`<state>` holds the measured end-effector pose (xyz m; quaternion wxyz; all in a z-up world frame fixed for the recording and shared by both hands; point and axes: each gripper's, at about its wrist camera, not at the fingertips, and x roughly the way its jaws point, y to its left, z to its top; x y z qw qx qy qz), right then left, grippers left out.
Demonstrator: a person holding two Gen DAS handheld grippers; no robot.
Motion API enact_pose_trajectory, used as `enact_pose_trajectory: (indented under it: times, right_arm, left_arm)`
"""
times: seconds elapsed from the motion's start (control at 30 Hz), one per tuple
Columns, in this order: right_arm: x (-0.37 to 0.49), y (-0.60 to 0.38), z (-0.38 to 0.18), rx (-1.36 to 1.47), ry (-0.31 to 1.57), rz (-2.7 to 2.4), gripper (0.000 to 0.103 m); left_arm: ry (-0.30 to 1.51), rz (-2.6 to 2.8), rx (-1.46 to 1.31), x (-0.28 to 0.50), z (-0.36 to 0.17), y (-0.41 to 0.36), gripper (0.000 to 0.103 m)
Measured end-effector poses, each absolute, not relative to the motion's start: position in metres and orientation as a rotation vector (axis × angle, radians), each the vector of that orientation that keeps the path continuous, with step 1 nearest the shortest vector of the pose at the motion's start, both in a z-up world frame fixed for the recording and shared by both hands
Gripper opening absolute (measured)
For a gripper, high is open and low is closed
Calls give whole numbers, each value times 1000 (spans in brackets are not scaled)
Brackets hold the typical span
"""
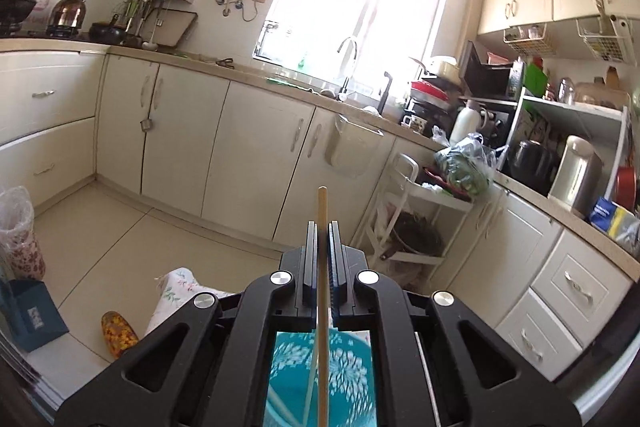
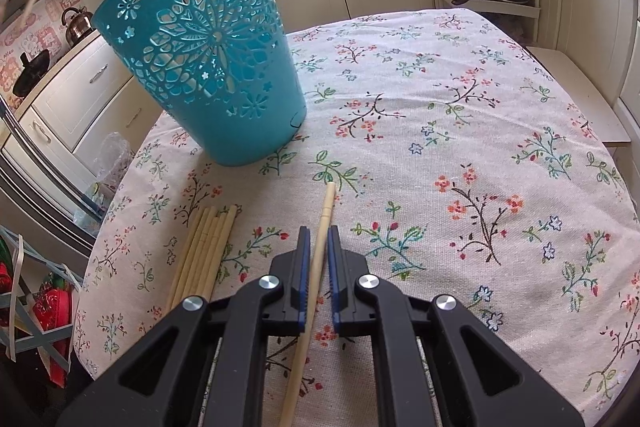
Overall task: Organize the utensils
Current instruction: 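Lift the chopstick with the left gripper and drop it into the teal basket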
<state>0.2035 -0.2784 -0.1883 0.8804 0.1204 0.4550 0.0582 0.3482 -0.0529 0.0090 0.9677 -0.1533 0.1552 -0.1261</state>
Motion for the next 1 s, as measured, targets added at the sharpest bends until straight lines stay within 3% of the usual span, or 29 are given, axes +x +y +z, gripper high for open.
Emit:
enact_pose_trajectory:
  times: [0.27,0.67,0.77,0.83,1.0]
  right_arm:
    - [206,-281,-189,272,950,130,9]
    - [206,-283,-190,284,947,141,12]
    - [205,-282,-190,275,946,145,15]
    - [204,-280,-190,269,945,146,15]
    - [203,-279,-190,266,945,145,15]
  left_arm:
    - [344,-239,-321,388,-21,-68,5]
    - [488,-260,-185,380,-58,-83,6]
    - [506,-243,-158,368,-61,-77,22]
    - [491,-208,-161,355,-60,-66,53]
    - [446,-122,-152,314,-64,-28,74]
